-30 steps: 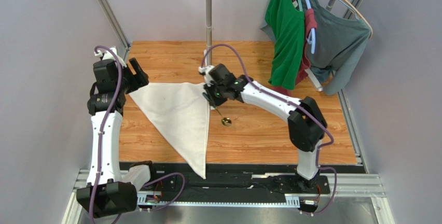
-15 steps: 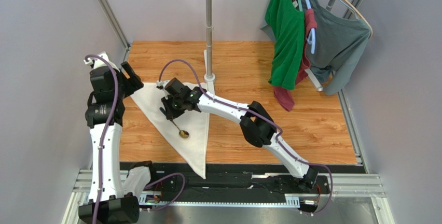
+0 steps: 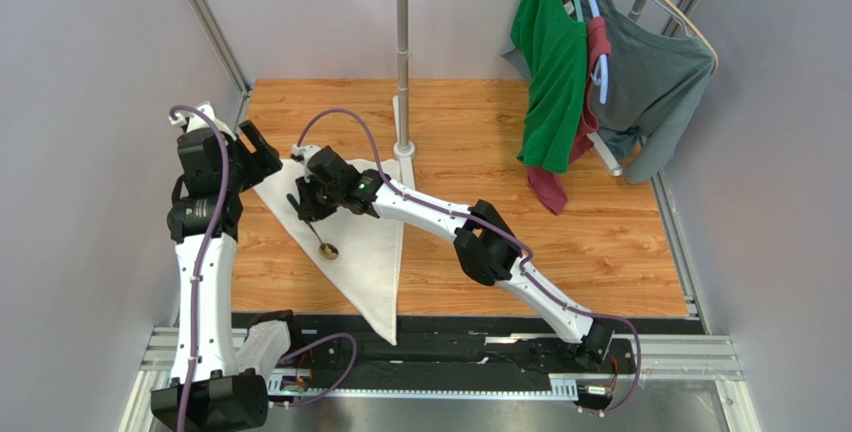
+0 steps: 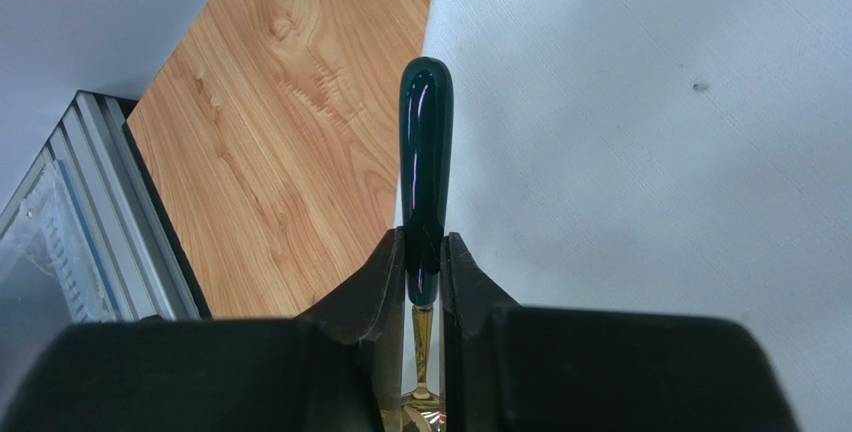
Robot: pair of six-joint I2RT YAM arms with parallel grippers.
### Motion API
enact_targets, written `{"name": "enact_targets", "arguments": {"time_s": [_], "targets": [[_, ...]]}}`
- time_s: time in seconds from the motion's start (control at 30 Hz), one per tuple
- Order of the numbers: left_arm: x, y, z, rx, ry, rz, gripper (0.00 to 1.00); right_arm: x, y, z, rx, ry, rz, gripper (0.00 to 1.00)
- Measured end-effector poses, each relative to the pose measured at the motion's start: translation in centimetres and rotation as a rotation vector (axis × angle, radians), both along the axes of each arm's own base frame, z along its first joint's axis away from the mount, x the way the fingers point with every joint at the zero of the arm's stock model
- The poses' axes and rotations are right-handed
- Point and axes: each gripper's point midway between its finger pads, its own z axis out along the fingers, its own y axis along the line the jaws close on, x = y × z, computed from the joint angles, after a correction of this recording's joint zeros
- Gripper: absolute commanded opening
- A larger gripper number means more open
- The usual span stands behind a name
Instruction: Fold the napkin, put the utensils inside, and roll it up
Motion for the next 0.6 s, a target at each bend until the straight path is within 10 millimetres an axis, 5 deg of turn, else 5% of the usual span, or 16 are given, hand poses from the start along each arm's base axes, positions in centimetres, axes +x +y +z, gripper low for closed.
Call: {"name": "enact_targets", "arguments": {"time_s": [0.33,0.6], "targets": [[0.2,-0.5,-0.2,-0.021,0.003,-0.022,0.84,0.2,1.0,-3.1,-0.010,-0.036,0.017,0.00],[0.3,-0.4,-0.4,-0.040,0.003,-0.027,0.84,0.2,1.7,-2.9,0.004,-0.071,0.025,0.03]]}}
